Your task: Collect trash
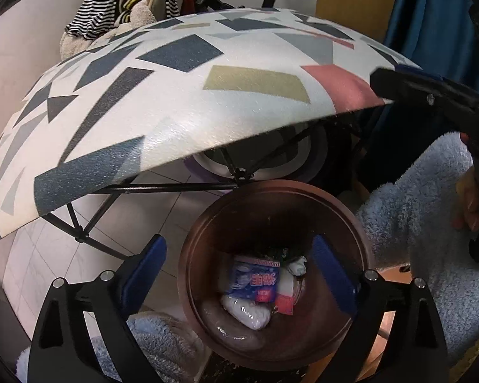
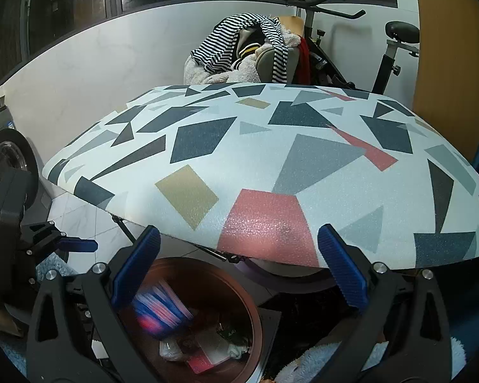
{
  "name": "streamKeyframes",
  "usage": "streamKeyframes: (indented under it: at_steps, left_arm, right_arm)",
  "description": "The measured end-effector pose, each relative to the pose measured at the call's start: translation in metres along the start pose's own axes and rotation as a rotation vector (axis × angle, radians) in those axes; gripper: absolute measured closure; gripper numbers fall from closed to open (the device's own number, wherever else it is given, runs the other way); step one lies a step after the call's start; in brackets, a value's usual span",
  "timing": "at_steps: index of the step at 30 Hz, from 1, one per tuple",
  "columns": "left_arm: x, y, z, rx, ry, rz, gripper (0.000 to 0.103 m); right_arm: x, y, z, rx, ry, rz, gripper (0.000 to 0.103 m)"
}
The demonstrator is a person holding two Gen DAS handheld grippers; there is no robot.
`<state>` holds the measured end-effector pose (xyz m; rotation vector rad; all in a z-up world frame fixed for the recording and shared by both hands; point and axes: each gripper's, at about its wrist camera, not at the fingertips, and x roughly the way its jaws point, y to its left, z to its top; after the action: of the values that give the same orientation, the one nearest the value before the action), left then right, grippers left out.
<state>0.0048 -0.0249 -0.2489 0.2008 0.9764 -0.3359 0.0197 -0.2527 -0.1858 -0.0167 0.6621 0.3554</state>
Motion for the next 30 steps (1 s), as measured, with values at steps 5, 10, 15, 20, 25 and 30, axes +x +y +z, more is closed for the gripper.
streamKeyframes:
  at_steps: [5,10,15,20,25,30]
  left_arm:
    - [-0.011,0.011,0.003,-0.057,-0.052,0.018,0.012]
    - [-0.021,0.023,0.004,-0.116,-0.092,0.021,0.012]
    - [-0.026,0.026,0.003,-0.129,-0.11,0.028,0.012]
    - [-0.032,0.027,0.004,-0.135,-0.135,0.055,0.011]
    - [-0.042,0.031,0.006,-0.152,-0.172,0.1,0.009]
    - [-0.075,0.041,0.021,-0.183,-0.263,0.177,0.006]
  right_arm:
    - [0.0,0.0,-0.001,-0.001,0.006,-0.003,0.006]
    - [0.0,0.002,-0.002,-0.008,0.011,-0.005,0.006]
    - [0.0,0.002,-0.002,-0.012,0.013,-0.005,0.006]
    - [0.0,0.002,-0.002,-0.011,0.014,-0.004,0.006]
    - [-0.001,0.002,-0.002,-0.011,0.012,-0.005,0.006]
    - [-0.011,0.005,0.012,-0.04,-0.007,-0.004,0.006]
